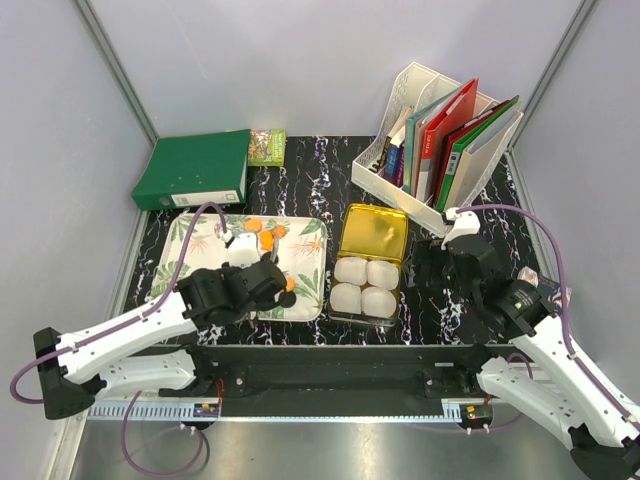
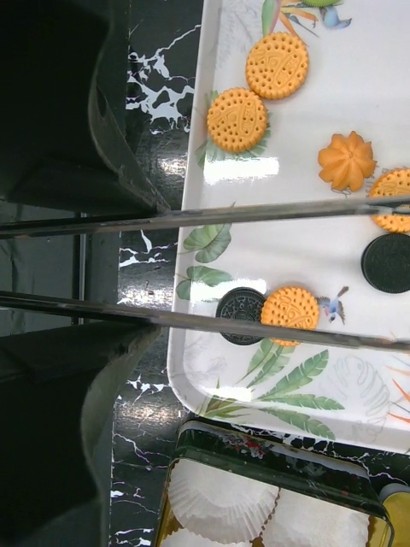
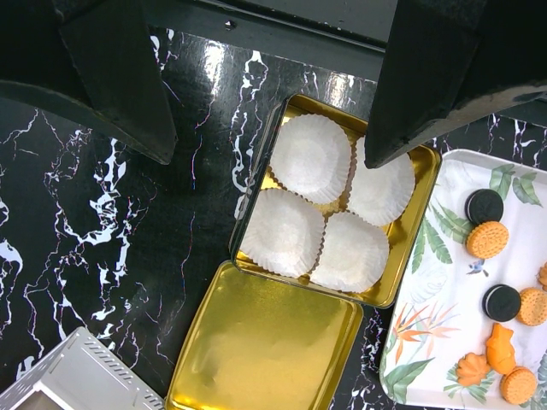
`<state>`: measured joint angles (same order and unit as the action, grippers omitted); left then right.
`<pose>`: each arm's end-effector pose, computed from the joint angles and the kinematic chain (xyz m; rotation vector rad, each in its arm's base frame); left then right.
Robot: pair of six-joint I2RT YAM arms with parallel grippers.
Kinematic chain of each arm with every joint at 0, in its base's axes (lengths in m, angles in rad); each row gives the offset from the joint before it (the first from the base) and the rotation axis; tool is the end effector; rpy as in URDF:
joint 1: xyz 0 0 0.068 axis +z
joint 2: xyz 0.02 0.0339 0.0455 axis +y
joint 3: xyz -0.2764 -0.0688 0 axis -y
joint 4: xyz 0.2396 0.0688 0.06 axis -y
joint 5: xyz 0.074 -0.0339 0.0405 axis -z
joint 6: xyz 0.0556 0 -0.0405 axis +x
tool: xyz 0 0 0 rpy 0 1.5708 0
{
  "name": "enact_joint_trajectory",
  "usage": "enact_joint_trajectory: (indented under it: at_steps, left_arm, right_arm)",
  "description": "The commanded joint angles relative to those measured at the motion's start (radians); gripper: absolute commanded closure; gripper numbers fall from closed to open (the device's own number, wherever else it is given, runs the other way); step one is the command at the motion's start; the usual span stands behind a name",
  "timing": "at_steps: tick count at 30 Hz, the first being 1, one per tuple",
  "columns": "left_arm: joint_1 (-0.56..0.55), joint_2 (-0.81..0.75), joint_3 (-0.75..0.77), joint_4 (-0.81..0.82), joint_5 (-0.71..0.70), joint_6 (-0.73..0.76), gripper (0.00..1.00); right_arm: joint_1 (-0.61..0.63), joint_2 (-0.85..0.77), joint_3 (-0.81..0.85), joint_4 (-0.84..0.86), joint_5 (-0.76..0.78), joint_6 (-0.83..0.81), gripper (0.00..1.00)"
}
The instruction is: Pack the cookies
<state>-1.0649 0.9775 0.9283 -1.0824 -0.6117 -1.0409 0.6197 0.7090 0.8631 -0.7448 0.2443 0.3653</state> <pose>0.1048 -0.1232 0.2826 -0.1404 2.4032 -0.0903 0.1251 0.0727 0.3183 -0.1333 2.1537 0.3102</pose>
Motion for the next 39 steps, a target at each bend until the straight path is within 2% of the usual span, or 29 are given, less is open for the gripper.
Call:
enact_joint_trajectory:
  at_steps: [1,8,13,17,19,21,23,27,33,39]
  left_arm:
    - [0.003,-0.037,-0.017,0.007,-0.049,-0.034,0.52]
    - [0.005,-0.028,-0.023,0.018,-0.01,-0.024,0.55]
    - [0.005,-0.025,-0.02,0.024,0.009,0.001,0.48]
    - [0.005,-0.033,-0.017,0.033,0.02,0.024,0.46]
    - [0.005,-0.033,-0.016,0.039,0.023,0.035,0.48]
    - [0.005,-0.03,-0.014,0.041,0.027,0.038,0.61]
    - [0.006,-0.022,-0.017,0.045,0.036,0.041,0.63]
    - [0.008,0.003,-0.029,0.047,0.046,0.035,0.48]
    - [0.017,0.047,-0.052,0.078,0.053,0.042,0.4]
    - [0.032,0.101,-0.06,0.116,0.067,0.053,0.39]
  right_arm:
    - [-0.003,-0.002,0.007,0.038,-0.005,-0.002,0.0]
    - [-0.005,-0.008,0.004,0.039,-0.007,-0.002,0.0]
    - [-0.003,-0.009,0.002,0.039,-0.004,0.0,0.0]
    - [-0.003,-0.014,0.002,0.039,0.001,0.001,0.0]
    - [-0.005,-0.016,0.002,0.038,0.003,0.003,0.0]
    - [-0.003,-0.016,0.001,0.039,0.003,0.003,0.0]
    - [-0.003,-0.019,0.001,0.039,0.004,0.003,0.0]
    - [-0.003,-0.019,0.001,0.039,0.006,0.003,0.0]
    - [-0.003,-0.014,-0.001,0.041,0.006,0.004,0.0]
    - [-0.002,-0.016,-0.003,0.039,0.01,0.004,0.0]
